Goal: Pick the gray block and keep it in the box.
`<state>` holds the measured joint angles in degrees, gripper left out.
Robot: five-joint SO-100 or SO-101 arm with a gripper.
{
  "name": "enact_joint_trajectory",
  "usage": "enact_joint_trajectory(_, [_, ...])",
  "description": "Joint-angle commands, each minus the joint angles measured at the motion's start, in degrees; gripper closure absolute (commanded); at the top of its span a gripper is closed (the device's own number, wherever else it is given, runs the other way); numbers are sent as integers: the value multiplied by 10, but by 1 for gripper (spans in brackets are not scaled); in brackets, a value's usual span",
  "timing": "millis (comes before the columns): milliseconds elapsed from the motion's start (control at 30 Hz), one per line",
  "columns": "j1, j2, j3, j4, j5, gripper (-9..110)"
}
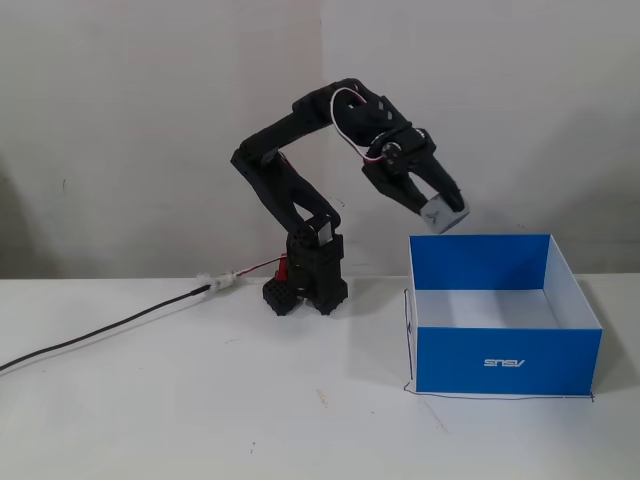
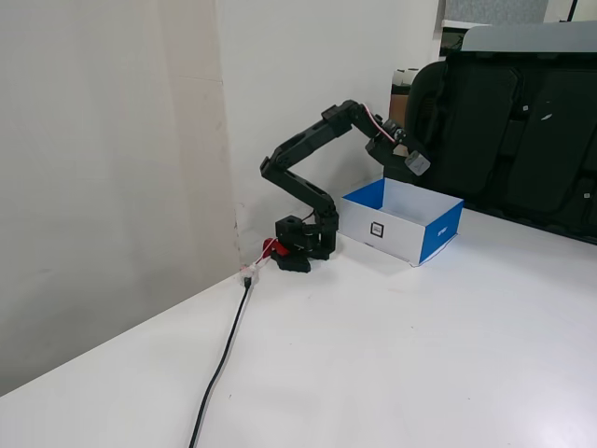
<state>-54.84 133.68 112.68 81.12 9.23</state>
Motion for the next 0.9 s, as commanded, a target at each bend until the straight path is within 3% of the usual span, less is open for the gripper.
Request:
enact_joint_trajectory(0, [-24, 18, 8, -29, 3, 101])
enact_joint_trajectory(200, [-98, -2, 66, -83, -4, 101])
enact_joint_trajectory(467, [-114, -216, -24, -126, 3, 101])
enact_joint_trajectory(567, [-110, -233, -28, -139, 10, 84])
enact_joint_trajectory(700, [-109, -228, -34, -137, 12, 73])
enact_joint_trajectory(867, [-106, -202, -62, -100, 13, 86])
